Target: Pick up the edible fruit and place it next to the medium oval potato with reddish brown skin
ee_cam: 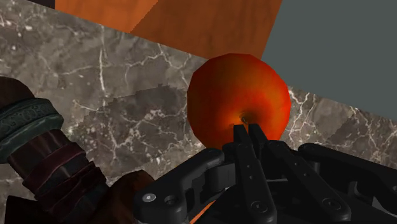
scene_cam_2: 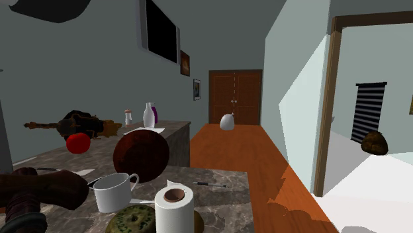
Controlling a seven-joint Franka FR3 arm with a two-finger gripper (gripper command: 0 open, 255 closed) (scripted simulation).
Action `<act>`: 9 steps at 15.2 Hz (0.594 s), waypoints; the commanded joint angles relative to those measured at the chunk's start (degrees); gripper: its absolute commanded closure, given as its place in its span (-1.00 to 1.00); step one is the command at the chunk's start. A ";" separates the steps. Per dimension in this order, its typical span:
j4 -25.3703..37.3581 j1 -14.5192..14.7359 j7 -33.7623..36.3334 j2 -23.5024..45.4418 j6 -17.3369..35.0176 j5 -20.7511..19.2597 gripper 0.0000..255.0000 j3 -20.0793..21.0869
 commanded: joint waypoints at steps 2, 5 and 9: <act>-0.87 0.02 -0.09 0.90 1.77 -0.26 1.00 -0.22; -1.40 0.09 -0.08 1.51 2.89 -0.45 1.00 -0.37; -1.39 0.09 -0.08 1.51 2.89 -0.45 1.00 -0.37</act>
